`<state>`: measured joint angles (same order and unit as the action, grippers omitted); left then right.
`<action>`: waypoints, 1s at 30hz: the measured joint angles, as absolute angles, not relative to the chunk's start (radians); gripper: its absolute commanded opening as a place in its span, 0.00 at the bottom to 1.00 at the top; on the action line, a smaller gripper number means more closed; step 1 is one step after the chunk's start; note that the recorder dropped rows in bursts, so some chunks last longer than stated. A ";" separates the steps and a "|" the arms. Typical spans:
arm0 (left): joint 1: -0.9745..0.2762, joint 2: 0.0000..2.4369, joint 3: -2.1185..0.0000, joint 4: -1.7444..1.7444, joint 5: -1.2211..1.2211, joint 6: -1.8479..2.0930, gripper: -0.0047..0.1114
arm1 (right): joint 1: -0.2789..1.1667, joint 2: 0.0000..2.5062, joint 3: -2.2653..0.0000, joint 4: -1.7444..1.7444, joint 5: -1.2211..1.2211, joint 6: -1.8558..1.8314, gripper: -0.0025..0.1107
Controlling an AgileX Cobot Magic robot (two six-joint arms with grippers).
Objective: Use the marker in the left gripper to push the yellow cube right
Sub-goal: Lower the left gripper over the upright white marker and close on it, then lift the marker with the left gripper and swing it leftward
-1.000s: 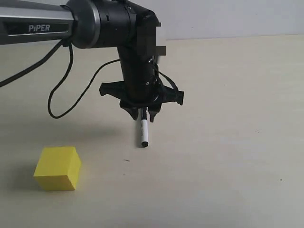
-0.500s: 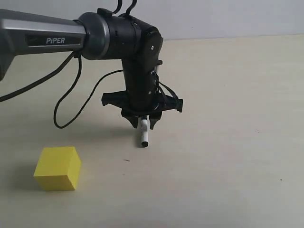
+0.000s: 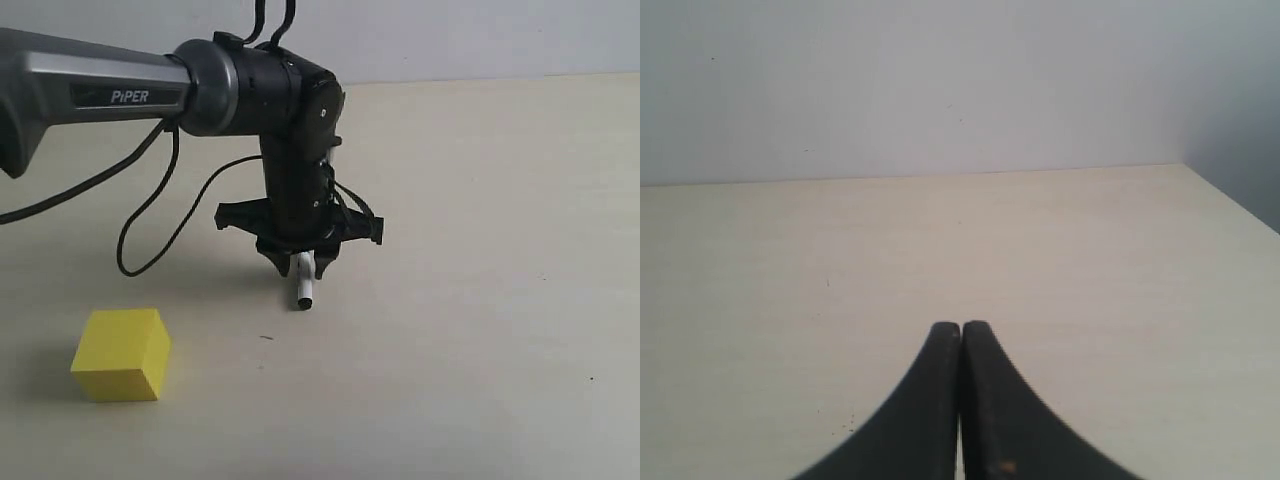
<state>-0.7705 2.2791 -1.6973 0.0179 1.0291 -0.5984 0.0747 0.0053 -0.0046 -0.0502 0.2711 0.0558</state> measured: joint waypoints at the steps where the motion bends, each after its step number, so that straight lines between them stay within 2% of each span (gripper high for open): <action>1: -0.771 2.282 -1.697 0.018 1.029 -0.598 0.39 | 0.075 0.005 -0.005 -0.050 0.271 0.056 0.02; 6: -0.771 2.290 -1.697 0.018 1.029 -0.601 0.38 | 0.075 0.005 -0.005 -0.050 0.271 0.056 0.02; 8: -0.771 2.290 -1.697 0.018 1.026 -0.601 0.34 | 0.075 0.005 -0.005 -0.050 0.271 0.056 0.02; 9: -0.771 2.290 -1.697 0.018 1.026 -0.601 0.29 | 0.075 0.005 -0.005 -0.050 0.271 0.056 0.02; 10: -0.771 2.290 -1.697 0.018 1.026 -0.601 0.18 | 0.075 0.005 -0.005 -0.050 0.271 0.056 0.02; 12: -0.771 2.290 -1.697 0.018 1.022 -0.589 0.04 | 0.075 0.005 -0.005 -0.050 0.271 0.056 0.02; 23: -0.771 2.235 -1.697 0.046 1.063 -0.491 0.04 | 0.075 0.005 -0.005 -0.050 0.271 0.056 0.02; 27: -0.771 2.104 -1.697 0.176 1.191 -0.477 0.04 | 0.075 0.005 -0.005 -0.050 0.271 0.056 0.02; 30: -0.771 1.960 -1.605 0.274 1.205 -0.471 0.04 | 0.075 0.005 -0.005 -0.050 0.271 0.056 0.02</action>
